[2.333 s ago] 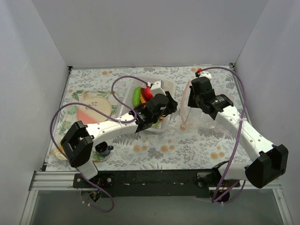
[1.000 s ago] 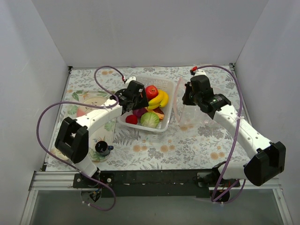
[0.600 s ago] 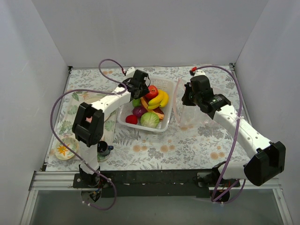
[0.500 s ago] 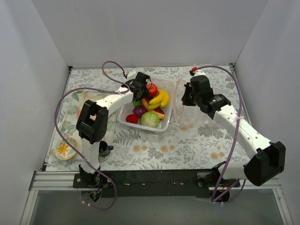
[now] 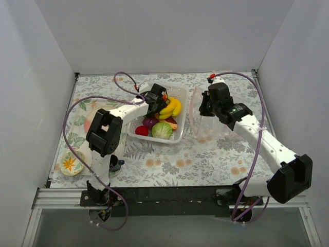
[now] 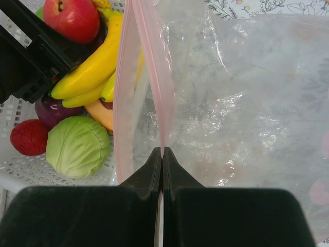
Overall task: Place the food in the zip-top bag and seal the zipper
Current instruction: Pick up the fake food from the bin.
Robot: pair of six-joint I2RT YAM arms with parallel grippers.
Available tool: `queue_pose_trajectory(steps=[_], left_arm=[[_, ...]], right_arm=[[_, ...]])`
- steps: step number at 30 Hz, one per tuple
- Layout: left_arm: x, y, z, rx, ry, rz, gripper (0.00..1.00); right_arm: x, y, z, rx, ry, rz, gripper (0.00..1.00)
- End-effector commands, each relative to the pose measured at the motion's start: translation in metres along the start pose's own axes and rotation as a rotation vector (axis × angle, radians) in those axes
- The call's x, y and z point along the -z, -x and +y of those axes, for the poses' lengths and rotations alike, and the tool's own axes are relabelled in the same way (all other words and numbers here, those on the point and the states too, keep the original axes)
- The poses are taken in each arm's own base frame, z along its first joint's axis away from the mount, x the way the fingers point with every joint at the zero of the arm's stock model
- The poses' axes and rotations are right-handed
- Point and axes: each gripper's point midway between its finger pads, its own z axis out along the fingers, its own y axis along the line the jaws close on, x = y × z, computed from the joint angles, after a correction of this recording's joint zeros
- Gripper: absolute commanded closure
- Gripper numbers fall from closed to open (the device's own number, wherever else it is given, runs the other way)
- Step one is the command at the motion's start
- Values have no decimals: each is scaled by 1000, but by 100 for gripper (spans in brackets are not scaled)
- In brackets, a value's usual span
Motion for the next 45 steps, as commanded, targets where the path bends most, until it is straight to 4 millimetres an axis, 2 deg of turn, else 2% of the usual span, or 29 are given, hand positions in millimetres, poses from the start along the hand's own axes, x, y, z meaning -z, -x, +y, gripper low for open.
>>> queue_pose_trajectory(steps=[1,3,6,11,12,13,15,17,18,19,20,23,24,26,36,45], left_arm=[[-12,-13,29,-17,95,14,29],[-14,-17,32,-33,101,23,22],[-18,-25,35,-57,111,34,17],[-29,-44,44,-74,140,66,17],[-30,-46,46,-78,146,67,20],[-31,-45,48,-80,158,53,28],[-36,-50,53,-95,180,47,33],[-38,-50,57,-112,215,33,44],[-39,-52,59,-125,227,33,46],[-39,-54,58,-139,230,31,51],[-39,-54,59,-148,235,24,62],[-40,-55,58,-158,235,21,81],[-39,-53,57,-170,237,12,91],[-34,-47,53,-173,225,-5,100],[5,0,26,-194,122,-108,100],[28,18,14,-188,67,-133,100]], right_arm=[[5,18,8,7,20,-49,99],[6,21,7,7,18,-55,99],[7,22,9,6,23,-56,99],[6,19,9,14,26,-47,99],[6,20,10,15,29,-47,99],[6,19,11,20,35,-46,99],[6,20,12,21,40,-45,99],[7,20,14,23,53,-45,99],[7,21,15,22,57,-46,99],[8,22,16,23,63,-47,99],[7,23,16,24,65,-48,99],[8,23,19,27,75,-46,99],[8,22,18,27,74,-43,99],[9,23,18,30,75,-47,99],[11,24,18,30,73,-53,99],[10,23,16,31,68,-52,99]])
